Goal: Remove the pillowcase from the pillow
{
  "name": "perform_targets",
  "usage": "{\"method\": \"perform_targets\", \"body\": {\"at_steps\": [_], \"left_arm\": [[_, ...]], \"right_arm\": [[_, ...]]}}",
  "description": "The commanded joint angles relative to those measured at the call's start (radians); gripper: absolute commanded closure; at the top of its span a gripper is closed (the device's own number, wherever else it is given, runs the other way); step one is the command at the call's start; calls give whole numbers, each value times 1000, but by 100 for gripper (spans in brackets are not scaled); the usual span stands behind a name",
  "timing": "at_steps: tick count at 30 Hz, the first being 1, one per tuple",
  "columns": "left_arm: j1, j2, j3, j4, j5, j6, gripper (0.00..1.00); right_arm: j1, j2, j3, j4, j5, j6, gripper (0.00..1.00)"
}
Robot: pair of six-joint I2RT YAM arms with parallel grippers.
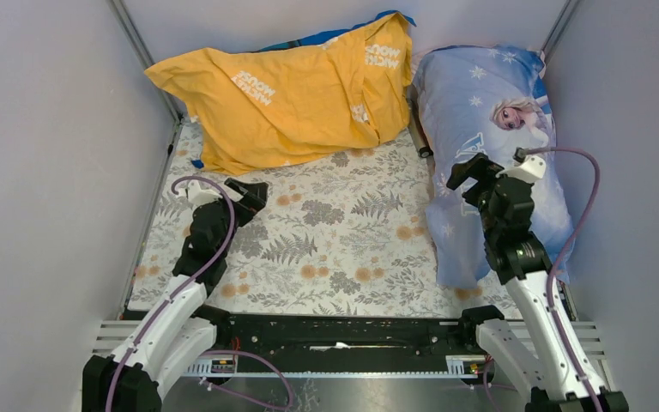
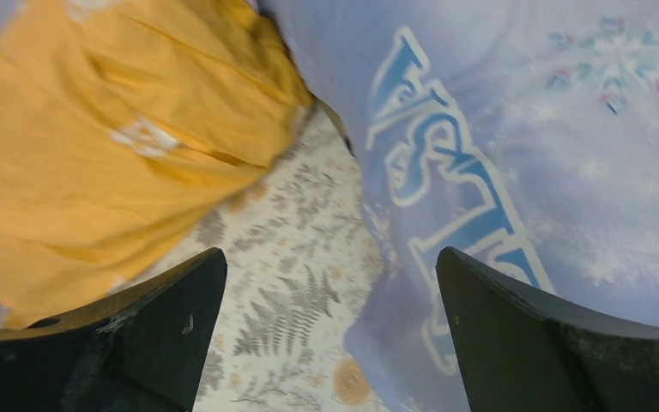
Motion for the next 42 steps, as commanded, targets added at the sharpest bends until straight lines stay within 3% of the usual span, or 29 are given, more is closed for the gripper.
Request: {"method": "perform_targets", "body": {"at_steps": [1,4,8,12,15,24,25,26,27,28,32,35,39,42], "left_arm": [[-2,19,-1,90,70,-15,1],[-2,76,-76,280,264,26,1],[-2,197,-105,455,444,38,1],[-3,267,-134,534,436,35,1],[-9,288,-171,606,444,64,1],[-16,309,-230,717,507,146,1],[-16,320,-228,731,522,140,1],[-17,328,-226,737,529,138,1],[-16,331,-225,740,536,134,1],[-16,332,-225,743,542,133,1],[-18,314,-226,745,557,141,2],[-21,305,-227,747,562,148,2],[-27,320,-226,769,580,146,2],[-32,345,-220,793,600,144,2]], "right_arm": [[-4,71,39,-50,166,-80,0],[-3,111,65,-34,300,-175,0],[-4,188,120,-40,317,-225,0],[-4,283,172,-49,248,-242,0],[-16,396,207,-60,296,-282,0],[-163,673,296,-111,250,-178,0],[-164,684,302,-119,248,-173,4],[-163,686,304,-121,234,-172,34],[-164,677,308,-131,198,-179,77],[-164,654,319,-156,172,-180,98],[-164,469,354,-175,90,-198,100],[-163,401,531,-250,-43,-229,100],[-161,420,789,-278,-417,-166,100],[-108,453,838,-61,-755,28,100]]}}
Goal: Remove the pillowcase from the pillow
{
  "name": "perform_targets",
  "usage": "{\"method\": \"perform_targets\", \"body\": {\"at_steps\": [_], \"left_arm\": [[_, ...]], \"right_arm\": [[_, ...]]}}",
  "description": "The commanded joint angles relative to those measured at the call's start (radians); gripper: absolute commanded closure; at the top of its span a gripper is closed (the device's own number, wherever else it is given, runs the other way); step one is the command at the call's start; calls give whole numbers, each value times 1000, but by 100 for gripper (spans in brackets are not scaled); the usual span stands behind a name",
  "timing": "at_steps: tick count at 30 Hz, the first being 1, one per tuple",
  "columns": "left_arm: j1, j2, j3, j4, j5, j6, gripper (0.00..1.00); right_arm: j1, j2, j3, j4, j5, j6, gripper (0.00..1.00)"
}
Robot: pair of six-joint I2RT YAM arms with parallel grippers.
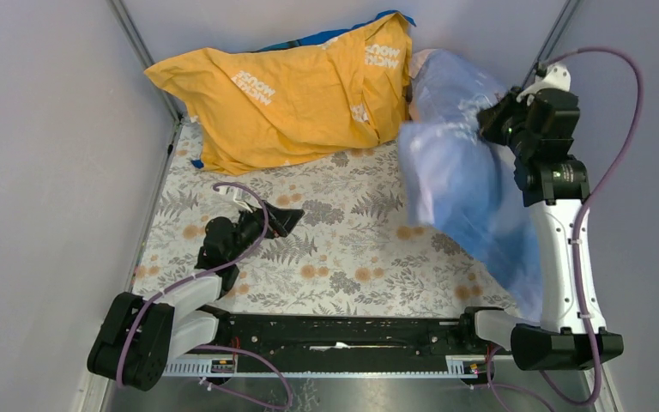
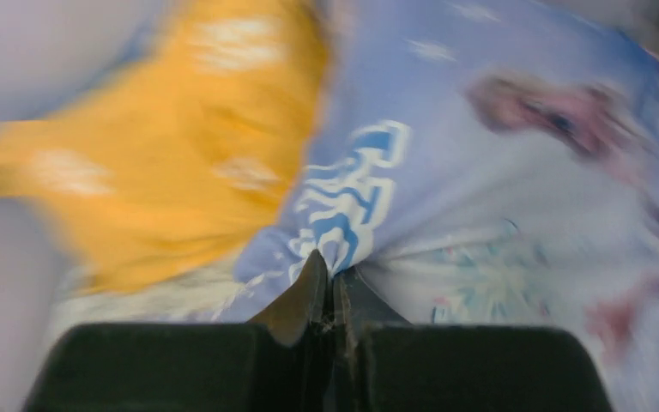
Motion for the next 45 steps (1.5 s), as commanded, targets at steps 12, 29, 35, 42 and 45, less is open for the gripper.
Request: {"method": "perform_targets", "body": {"at_steps": [12,29,35,42,45], "left_arm": [[-10,-168,39,-201,-147,-49,1],[-9,-523,486,-1177,-352,-88,1],[-9,-352,632,-1422,-348,-32,1],[-9,-342,710,-1662,-651,-149,1],[-8,-344,778,-1758,-717,-151,1]], "right_arm": [[391,2,-112,434,-163,191,0],[293,310,-198,275,-35,108,0],[229,459,-208,241,45,204,0],[199,456,-294,356,-64,227,2],[197,456,-276,351,-100,200,48]]}}
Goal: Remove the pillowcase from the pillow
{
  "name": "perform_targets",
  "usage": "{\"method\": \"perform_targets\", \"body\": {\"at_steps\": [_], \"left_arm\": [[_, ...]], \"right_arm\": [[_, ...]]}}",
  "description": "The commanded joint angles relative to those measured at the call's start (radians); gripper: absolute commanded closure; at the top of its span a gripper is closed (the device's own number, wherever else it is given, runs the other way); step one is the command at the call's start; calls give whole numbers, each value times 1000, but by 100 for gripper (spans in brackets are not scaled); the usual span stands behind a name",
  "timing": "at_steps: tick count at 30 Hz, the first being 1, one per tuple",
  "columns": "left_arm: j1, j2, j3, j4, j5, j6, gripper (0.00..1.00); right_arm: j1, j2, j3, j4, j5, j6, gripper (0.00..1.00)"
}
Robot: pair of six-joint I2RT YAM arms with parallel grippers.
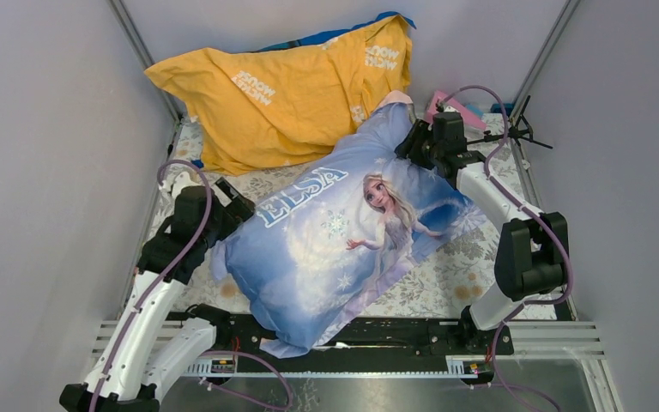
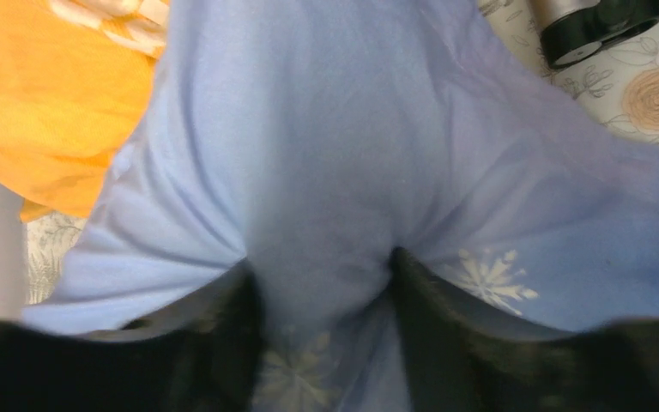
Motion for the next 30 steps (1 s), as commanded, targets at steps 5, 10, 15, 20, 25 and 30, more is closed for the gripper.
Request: {"method": "perform_targets", "body": {"at_steps": [5,10,15,20,25,30], "left_arm": [[-2,-12,155,-219,-37,24,1],[-2,-6,109,-195,195,11,1],[-1,-38,19,-53,357,-10,10],[-2,-37,-21,84,277,-18,98],[-2,143,108,213,224,47,100],[18,392,520,257,182,153,100]], "right_arm": [[-27,-78,-47,-34,41,-31,100],[-28,-162,-76,-3,25,-50,100],[-27,-223,-129,48,22,-30,100],[-27,-279,-125,80,12,-8,100],[-26,-285,-5,131,-22,95,100],[-27,-253,81,400,-192,273,100]]}}
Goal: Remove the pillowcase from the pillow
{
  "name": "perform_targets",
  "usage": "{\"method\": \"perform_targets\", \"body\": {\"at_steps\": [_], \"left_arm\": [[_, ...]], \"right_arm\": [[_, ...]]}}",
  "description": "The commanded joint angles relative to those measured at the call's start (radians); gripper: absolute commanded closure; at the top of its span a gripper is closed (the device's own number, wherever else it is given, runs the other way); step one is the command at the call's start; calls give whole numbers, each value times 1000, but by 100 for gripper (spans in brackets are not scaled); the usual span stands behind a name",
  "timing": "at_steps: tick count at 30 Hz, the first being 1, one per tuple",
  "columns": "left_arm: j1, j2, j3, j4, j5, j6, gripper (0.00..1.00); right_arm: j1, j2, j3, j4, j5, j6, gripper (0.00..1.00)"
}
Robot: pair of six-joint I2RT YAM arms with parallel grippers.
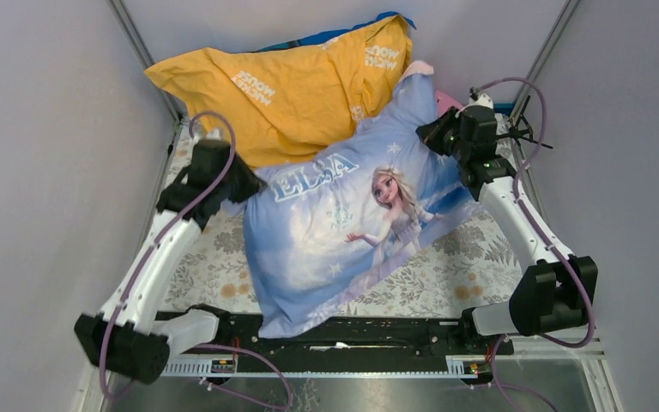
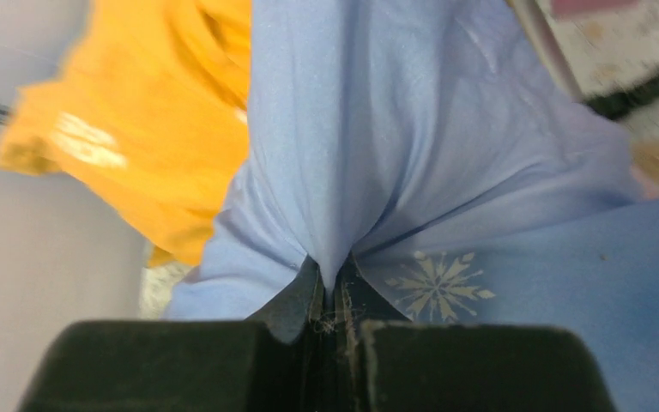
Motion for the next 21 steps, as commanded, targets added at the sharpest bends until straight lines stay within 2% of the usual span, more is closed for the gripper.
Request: {"method": "perform_targets", "body": {"at_steps": [1,3,5,6,7,9,10,11,12,13,14,17,21], "left_arm": [[14,125,394,261,-4,113,100],[12,103,437,390,51,153,100],[11,32,372,516,31,210,100],[11,-12,295,535,-25,240,100],[11,-55,220,540,-71,264,100],[12,-155,51,523,-160,276,98],[11,-201,-42,499,-210,252,79],[11,-272,-137,475,-266,201,50],[11,-331,-240,459,-304,149,23],[11,-383,-326,434,-338,79,6],[11,-437,-400,398,-363,15,2],[11,-560,-490,285,-400,-71,1],[11,-627,-376,126,-514,-66,1]], "right_arm": [[9,-11,136,442,-221,220,100],[9,-21,133,549,-261,251,100],[10,-70,76,604,-255,223,100],[9,-110,21,616,-230,191,100],[9,-160,-49,619,-187,163,90],[9,-259,-239,622,-64,152,54],[9,-302,-350,618,3,174,37],[10,-336,-483,594,80,205,28],[8,-368,-569,576,157,238,23],[7,-391,-644,570,208,251,21],[5,-413,-702,567,248,249,20],[3,-463,-751,497,324,198,17],[2,-505,-656,355,367,20,11]]}}
